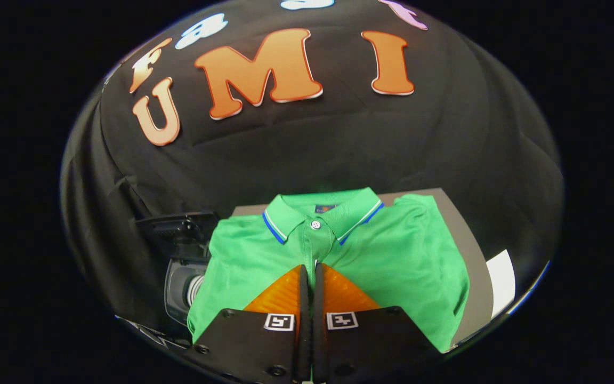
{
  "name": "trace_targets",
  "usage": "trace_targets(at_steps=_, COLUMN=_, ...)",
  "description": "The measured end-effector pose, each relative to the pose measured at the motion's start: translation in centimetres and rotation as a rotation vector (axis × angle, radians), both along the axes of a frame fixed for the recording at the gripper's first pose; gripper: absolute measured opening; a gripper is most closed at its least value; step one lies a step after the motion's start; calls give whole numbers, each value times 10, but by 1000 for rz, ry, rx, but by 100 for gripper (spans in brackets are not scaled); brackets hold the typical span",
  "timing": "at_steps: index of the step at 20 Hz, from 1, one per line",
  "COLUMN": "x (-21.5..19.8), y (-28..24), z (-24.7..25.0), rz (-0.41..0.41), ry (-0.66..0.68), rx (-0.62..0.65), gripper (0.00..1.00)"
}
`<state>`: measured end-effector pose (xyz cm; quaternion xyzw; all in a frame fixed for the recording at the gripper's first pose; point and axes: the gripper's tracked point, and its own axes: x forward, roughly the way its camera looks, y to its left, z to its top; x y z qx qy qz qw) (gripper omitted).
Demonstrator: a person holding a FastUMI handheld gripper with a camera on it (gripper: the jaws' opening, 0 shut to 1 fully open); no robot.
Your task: Put the clothes into the washing machine and then close the washing machine lid.
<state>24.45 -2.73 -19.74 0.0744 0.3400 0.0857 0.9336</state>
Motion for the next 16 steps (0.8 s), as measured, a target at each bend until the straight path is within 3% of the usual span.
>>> trace_targets(at_steps=7, x=-4, y=-5, z=49, rz=9, ry=-152, rx=116, gripper=9)
trace_targets(at_steps=16, x=-27, y=56, z=114, rz=66, ry=-273, rx=122, gripper=9)
